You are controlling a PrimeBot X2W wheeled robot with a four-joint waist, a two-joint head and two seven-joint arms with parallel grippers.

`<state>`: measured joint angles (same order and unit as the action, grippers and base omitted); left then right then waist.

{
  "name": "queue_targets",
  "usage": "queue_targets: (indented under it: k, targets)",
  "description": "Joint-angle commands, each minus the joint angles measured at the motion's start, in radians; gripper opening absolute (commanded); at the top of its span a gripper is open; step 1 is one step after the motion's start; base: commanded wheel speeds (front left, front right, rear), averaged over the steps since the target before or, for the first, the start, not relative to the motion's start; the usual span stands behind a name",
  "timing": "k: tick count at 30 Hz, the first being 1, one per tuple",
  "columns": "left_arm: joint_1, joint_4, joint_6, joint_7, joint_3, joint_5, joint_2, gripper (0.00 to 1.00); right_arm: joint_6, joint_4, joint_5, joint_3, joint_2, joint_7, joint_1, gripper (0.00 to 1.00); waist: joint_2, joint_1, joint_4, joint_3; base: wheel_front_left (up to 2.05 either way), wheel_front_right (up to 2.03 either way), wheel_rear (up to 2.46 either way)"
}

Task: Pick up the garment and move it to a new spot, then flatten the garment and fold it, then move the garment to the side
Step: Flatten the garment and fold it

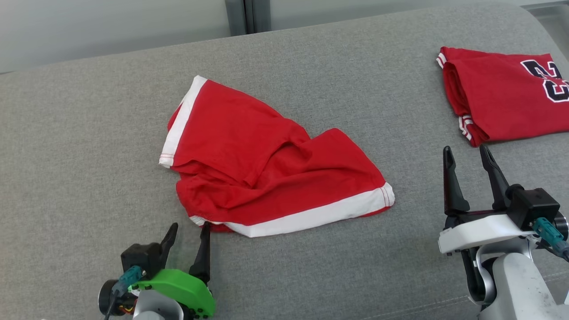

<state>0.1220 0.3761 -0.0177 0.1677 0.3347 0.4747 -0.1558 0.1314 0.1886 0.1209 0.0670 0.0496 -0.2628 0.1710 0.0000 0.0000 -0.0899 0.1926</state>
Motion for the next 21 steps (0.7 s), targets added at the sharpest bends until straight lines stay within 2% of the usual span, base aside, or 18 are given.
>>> queue_targets:
  k: [1,9,10,11,13,14,21]
  targets:
    - [0.021,0.006,0.008,0.008,0.005,-0.010,0.002,1.00,-0.002,0.000,-0.004,0.002,0.002,-0.003,0.009,1.00,0.0000,0.0000,-0.005,0.004,0.00,0.00,0.00]
    - [0.088,0.040,0.025,0.000,0.030,-0.019,0.008,1.00,-0.002,-0.001,-0.003,0.004,0.002,-0.003,0.012,1.00,0.0000,0.0000,-0.018,0.013,0.00,0.00,0.00]
    - [0.094,0.047,0.027,-0.003,0.032,-0.018,0.009,0.91,-0.002,0.000,-0.003,0.003,0.002,-0.003,0.012,1.00,0.0000,0.0000,-0.019,0.013,0.00,0.00,0.00]
    - [0.101,0.056,0.029,-0.006,0.036,-0.021,0.008,0.48,-0.002,0.000,-0.002,0.002,0.002,-0.003,0.013,1.00,0.0000,0.0000,-0.021,0.014,0.00,0.00,0.00]
    - [0.110,0.065,0.034,-0.007,0.039,-0.019,0.008,0.07,-0.002,0.002,-0.001,0.002,0.002,-0.003,0.014,1.00,0.0000,0.0000,-0.024,0.015,0.00,0.00,0.00]
    - [0.111,0.065,0.035,-0.008,0.041,-0.017,0.008,0.00,-0.002,0.003,0.000,0.003,0.002,-0.003,0.015,1.00,0.0000,0.0000,-0.024,0.015,0.00,0.00,0.00]
    - [0.050,-0.017,0.048,-0.027,0.039,-0.006,-0.046,0.00,-0.002,-0.003,0.003,0.020,0.002,-0.003,0.003,1.00,0.0000,0.0000,-0.010,0.015,0.00,0.00,0.00]
